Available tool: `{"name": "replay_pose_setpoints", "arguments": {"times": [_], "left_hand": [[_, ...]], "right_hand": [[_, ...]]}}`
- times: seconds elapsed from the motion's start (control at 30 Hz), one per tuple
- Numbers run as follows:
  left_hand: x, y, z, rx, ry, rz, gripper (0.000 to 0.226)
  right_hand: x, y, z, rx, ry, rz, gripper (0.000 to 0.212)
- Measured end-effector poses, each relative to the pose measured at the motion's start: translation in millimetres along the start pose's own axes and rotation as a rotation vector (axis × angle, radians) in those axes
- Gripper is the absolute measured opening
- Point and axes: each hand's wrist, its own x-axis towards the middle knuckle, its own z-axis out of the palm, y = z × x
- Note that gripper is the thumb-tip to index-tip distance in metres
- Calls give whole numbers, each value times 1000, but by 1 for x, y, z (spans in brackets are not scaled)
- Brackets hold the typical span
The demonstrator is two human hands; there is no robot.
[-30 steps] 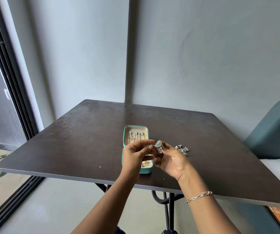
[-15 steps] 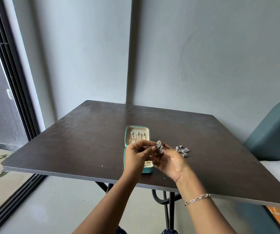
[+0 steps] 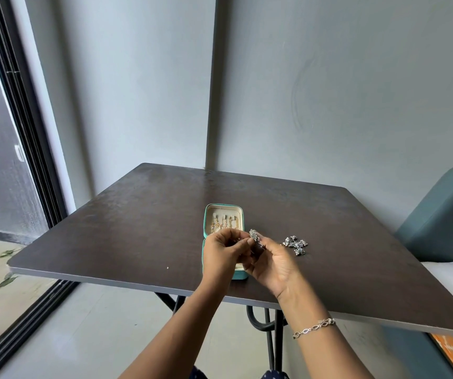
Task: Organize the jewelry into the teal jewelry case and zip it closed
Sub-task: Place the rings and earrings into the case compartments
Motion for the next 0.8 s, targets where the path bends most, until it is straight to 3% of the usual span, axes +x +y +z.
{"name": "replay_pose_setpoints", "arguments": {"times": [0.3,0.43,0.63,0.8], "left_hand": [[1,2,-3,17,-68,-14,10],[3,3,-5,36,-114,-35,14],[8,3,-10,122,-105,-30,8],[9,0,-13,173,-98,-38,7]], "right_hand": [[-2,1,0,-8,11,-58,22],[0,-3,-2,-87,65,-193,22],[-6,-11,-2,-576,22,-457,15],[-4,-16,-3,-809,36,-523,20]]}}
